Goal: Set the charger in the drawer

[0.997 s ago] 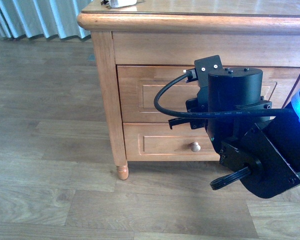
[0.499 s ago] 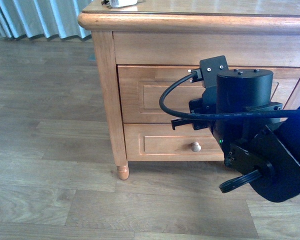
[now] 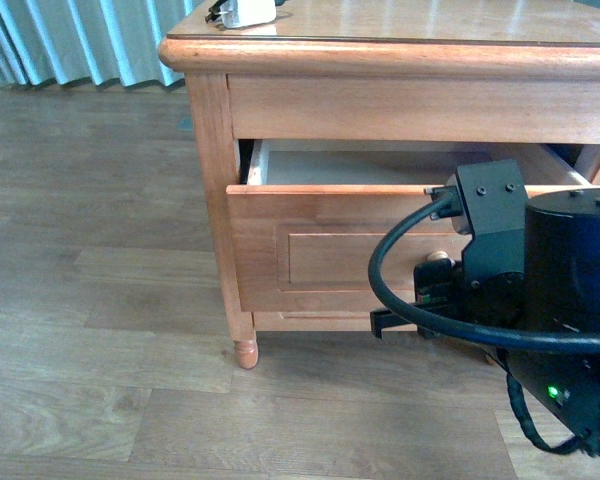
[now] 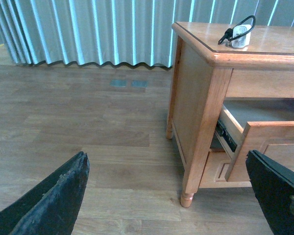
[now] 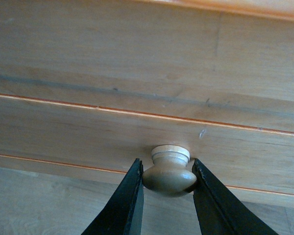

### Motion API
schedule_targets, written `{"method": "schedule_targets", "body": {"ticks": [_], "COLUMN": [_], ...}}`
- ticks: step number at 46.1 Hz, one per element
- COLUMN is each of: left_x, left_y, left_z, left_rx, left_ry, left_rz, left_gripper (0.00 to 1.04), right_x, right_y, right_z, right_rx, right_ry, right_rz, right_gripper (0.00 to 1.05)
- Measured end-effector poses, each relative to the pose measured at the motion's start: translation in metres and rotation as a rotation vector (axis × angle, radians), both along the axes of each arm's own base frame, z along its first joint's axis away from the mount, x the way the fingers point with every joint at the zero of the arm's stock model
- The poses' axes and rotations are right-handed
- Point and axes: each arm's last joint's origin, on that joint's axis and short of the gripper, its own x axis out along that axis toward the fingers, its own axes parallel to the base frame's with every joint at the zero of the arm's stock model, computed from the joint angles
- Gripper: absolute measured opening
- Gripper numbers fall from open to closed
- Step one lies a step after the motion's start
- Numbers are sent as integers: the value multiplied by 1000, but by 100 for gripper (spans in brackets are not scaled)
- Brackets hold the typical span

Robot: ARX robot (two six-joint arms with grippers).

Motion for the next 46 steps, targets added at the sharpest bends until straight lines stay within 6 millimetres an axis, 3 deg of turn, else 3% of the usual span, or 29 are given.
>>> {"method": "schedule_targets", "body": {"ticks": [21,29,34,46], "left_x": [0,0,0,0], "left_y": [0,0,0,0], "left_z": [0,0,0,0], "left_rx": [0,0,0,0], "left_ry": [0,0,0,0], "left_rz": [0,0,0,0], "left_gripper": [99,99,99,99], "right_x": [-55,-60,-62,-74], "right_y": [-27,-35,-39,-57], "right_z": [5,6,10,48], "right_rx": [65,84,95,111], "right_ry": [65,77,69,-12], "right_rz": [87,106,109,28], "right_gripper": [24,24,39,82]}}
